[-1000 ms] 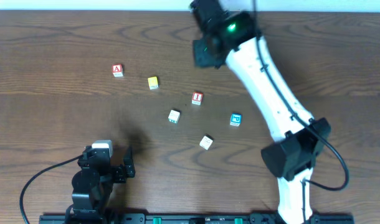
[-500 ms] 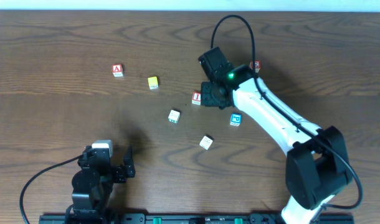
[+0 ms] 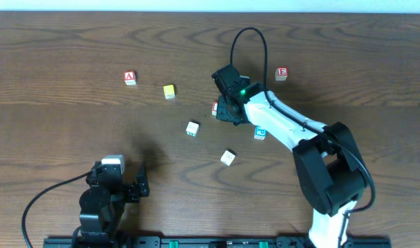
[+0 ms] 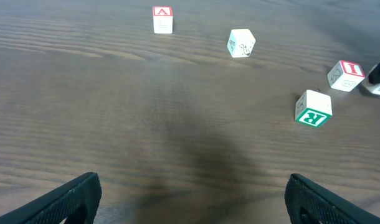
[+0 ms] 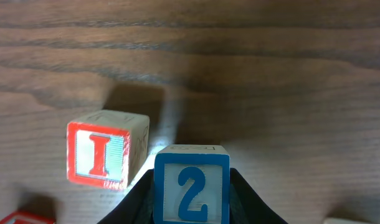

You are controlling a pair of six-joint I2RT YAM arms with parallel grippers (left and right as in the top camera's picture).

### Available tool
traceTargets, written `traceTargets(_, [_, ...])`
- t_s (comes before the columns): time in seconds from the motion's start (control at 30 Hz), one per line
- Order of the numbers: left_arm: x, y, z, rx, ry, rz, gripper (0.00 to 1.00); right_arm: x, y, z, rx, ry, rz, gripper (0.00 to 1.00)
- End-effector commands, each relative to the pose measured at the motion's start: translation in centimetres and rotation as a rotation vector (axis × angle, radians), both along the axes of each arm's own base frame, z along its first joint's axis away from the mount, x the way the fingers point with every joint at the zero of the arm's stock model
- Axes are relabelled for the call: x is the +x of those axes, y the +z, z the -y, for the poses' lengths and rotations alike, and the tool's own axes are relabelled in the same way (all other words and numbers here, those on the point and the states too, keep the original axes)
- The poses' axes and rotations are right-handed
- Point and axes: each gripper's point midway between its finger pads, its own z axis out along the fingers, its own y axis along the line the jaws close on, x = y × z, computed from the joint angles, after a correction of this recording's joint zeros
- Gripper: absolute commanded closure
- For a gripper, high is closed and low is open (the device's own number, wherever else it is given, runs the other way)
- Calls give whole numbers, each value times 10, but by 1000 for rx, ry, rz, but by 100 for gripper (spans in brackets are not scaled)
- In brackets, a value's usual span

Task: Spell out Ai2
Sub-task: 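Carry the blue 2 block and place it right of the I block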

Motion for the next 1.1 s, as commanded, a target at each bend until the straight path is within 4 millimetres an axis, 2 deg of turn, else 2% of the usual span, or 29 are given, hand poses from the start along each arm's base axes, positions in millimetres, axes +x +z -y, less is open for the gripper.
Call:
traceTargets(0.0, [1,-3,-2,13,6,0,5,8,-3,10,-10,-43,15,99])
traceTargets(0.27, [1,-3,-2,13,6,1,5,17,0,5,4,1,52,99])
traceTargets(0.43, [1,-3,-2,13,6,1,5,18,1,0,21,33,53,99])
traceTargets(0.67, [1,-3,-2,13,6,0,5,14,-11,-3,33,42,19,99])
traceTargets(1.07, [1,-3,-2,13,6,0,5,16,-11,-3,29,55,30,98])
